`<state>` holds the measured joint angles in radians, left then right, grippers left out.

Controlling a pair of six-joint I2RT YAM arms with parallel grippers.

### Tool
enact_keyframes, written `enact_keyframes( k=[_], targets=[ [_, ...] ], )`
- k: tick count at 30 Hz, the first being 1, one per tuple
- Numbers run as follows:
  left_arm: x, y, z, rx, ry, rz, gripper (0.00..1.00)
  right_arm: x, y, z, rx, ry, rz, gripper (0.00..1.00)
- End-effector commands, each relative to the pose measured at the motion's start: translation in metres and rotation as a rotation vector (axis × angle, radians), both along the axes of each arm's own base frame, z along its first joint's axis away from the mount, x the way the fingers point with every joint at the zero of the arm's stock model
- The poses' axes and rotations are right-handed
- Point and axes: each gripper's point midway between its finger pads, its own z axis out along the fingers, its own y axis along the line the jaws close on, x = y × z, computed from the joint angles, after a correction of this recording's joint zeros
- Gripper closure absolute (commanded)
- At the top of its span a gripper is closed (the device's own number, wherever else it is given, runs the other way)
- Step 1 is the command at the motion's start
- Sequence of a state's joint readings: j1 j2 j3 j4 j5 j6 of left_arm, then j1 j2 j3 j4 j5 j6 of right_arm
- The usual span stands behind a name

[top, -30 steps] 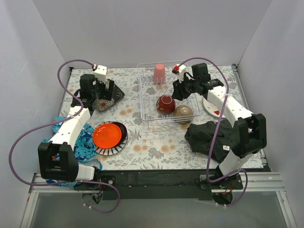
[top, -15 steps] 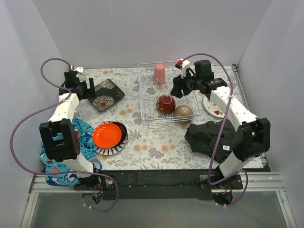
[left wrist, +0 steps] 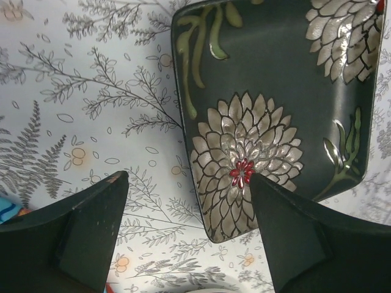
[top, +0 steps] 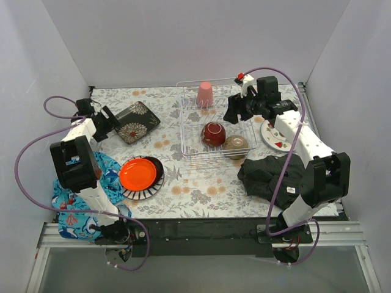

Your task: Load the mixed dishes into the dish rack

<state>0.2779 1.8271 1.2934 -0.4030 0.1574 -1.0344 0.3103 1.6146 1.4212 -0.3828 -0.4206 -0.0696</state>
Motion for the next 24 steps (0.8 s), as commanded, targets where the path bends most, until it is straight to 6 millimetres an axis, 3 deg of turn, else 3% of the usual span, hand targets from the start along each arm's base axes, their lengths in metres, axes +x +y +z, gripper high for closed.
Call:
enact_keyframes(
  k=[1,12,15,20,23,24],
  targets=[
    [0.015,-0.007,0.007,-0.146,-0.047,0.061,0.22,0.001,0.0,0.012,0.006,-0.001,0.005,0.24],
    [0.038,-0.017,-0.038,-0.298,-0.032,0.108,0.31,0.002,-0.009,-0.008,-0.085,-0.011,0.017,0.24],
    [0.041,-0.02,-0.043,-0.309,-0.035,0.093,0.39,0.0,-0.008,-0.012,-0.095,-0.007,0.026,0.24],
    [0.039,-0.031,-0.05,-0.36,-0.036,0.057,0.66,0.001,0.01,-0.007,-0.105,-0.038,0.075,0.24],
    [0.034,-0.036,-0.054,-0.385,-0.034,0.041,0.75,0.002,0.022,-0.006,-0.102,-0.045,0.1,0.25],
    [0.032,-0.038,-0.054,-0.393,-0.037,0.034,0.84,0.002,0.025,-0.006,-0.103,-0.045,0.105,0.25]
  ],
)
